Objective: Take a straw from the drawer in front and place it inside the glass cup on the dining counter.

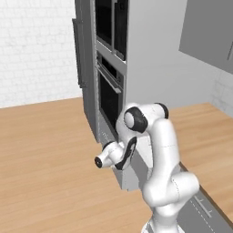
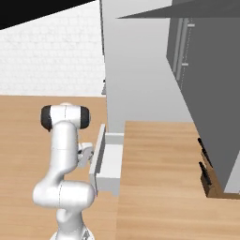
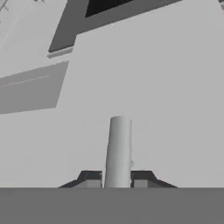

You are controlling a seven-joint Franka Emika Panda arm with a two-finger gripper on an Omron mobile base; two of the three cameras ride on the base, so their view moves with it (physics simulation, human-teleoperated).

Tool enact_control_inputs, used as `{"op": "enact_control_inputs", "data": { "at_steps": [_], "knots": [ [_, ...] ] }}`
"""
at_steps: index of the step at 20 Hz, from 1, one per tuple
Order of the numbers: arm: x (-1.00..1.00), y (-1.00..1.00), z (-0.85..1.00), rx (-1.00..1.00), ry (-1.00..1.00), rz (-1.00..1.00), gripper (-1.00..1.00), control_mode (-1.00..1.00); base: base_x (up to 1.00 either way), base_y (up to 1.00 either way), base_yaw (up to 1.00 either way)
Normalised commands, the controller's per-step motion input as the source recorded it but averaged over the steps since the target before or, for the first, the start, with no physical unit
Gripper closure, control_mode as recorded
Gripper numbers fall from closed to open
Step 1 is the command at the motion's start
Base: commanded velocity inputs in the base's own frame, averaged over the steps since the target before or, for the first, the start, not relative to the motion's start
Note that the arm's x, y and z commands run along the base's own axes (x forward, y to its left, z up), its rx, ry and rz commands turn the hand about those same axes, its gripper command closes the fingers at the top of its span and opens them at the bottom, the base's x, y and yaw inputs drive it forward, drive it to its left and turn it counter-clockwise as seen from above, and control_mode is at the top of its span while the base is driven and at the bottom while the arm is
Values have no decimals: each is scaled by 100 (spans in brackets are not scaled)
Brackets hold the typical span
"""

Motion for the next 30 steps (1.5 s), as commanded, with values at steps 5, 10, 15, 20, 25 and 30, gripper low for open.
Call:
{"op": "enact_control_inputs", "data": {
  "at_steps": [5, 10, 15, 20, 25, 30],
  "knots": [
    [2, 97, 0, 0, 0, 0, -100, -100, 0, 0, 0],
    [7, 73, 3, 0, -2, -4, -100, -100, 0, 0, 0],
    [-29, 21, 38, 4, -13, -6, -100, -100, 0, 0, 0],
    [-37, 2, 72, 17, -13, -7, -100, -100, 0, 0, 0],
    [-15, -6, 76, 30, -10, -14, -100, -100, 0, 0, 0],
    [-4, -23, 51, 38, -21, -20, -100, -100, 0, 0, 0]
  ]
}}
